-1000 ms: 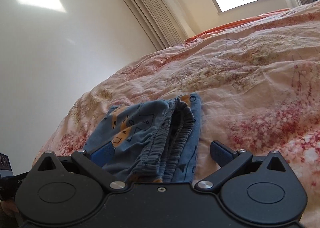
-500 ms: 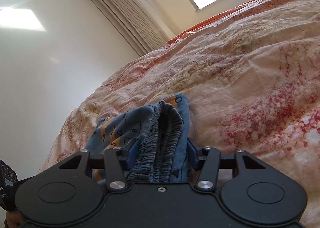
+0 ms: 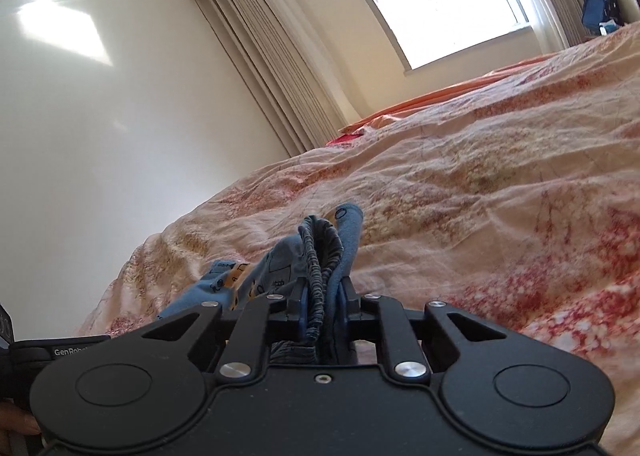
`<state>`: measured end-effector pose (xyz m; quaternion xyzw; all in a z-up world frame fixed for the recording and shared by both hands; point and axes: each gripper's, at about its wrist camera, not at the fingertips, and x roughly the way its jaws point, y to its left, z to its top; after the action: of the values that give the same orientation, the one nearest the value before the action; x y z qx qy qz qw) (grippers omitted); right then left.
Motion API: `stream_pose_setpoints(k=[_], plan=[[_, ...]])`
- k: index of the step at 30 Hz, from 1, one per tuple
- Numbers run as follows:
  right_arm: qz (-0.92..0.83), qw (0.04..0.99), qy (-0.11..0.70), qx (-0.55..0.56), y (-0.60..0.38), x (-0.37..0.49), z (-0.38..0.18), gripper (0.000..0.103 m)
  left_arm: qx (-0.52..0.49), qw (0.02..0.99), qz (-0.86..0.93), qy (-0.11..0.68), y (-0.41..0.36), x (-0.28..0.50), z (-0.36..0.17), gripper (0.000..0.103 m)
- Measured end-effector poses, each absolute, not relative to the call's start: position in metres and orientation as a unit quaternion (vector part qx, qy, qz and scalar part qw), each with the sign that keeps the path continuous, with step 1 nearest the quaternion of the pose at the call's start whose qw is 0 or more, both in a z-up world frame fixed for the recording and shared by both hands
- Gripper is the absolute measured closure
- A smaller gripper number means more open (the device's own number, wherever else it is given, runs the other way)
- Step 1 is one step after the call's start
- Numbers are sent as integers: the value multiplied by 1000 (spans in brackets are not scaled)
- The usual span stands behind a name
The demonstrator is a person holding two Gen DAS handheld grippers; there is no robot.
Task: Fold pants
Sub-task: 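Pinch the folded edge with the right gripper while the left gripper pinches the fabric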
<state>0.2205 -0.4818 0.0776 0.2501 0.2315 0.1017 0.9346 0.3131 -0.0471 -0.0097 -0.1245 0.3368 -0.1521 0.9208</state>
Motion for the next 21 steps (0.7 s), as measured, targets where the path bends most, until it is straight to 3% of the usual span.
stream_pose_setpoints(k=[11,21], plan=[[26,952,207,226,-550,163,107,87,-106,912,-224,328,-131,282,-4,88],[-19,945,239,221,-573,134,85,86,-58,910,-230,340,-173,255,-20,88]])
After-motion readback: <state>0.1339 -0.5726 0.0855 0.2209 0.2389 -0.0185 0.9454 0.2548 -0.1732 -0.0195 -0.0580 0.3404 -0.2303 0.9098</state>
